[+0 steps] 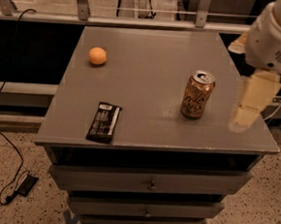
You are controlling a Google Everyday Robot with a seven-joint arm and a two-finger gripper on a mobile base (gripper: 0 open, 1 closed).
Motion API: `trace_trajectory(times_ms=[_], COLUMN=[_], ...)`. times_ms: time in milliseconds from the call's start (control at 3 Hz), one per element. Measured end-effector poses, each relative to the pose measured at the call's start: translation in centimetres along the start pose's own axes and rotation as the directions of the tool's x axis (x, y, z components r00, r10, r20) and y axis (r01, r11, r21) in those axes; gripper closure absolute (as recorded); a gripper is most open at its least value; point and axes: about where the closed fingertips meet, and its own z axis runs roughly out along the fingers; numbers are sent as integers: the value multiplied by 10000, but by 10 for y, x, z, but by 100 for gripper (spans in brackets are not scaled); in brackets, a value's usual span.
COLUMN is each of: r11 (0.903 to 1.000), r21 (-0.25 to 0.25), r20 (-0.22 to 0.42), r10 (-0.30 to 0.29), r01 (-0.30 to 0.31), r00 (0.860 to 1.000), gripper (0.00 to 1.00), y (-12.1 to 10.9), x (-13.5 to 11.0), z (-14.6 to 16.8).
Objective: Pick rxbar chocolate
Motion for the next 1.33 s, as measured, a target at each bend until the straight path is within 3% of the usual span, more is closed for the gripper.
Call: trace_trajectory(times_ms=[333,667,1000,1333], r11=[9823,9016,7702,7849], r21=[-552,-1217,-1524,-1233], r20=[105,519,789,859], r10=[-1785,-4119,-6152,-6012], r01=[1788,4151,6193,6072], r00=[9839,9098,7844,7945], gripper=[0,0,0,0], y=[-16,-18,-7,-11], x=[-69,-151,-219,-221], z=[25,56,84,83])
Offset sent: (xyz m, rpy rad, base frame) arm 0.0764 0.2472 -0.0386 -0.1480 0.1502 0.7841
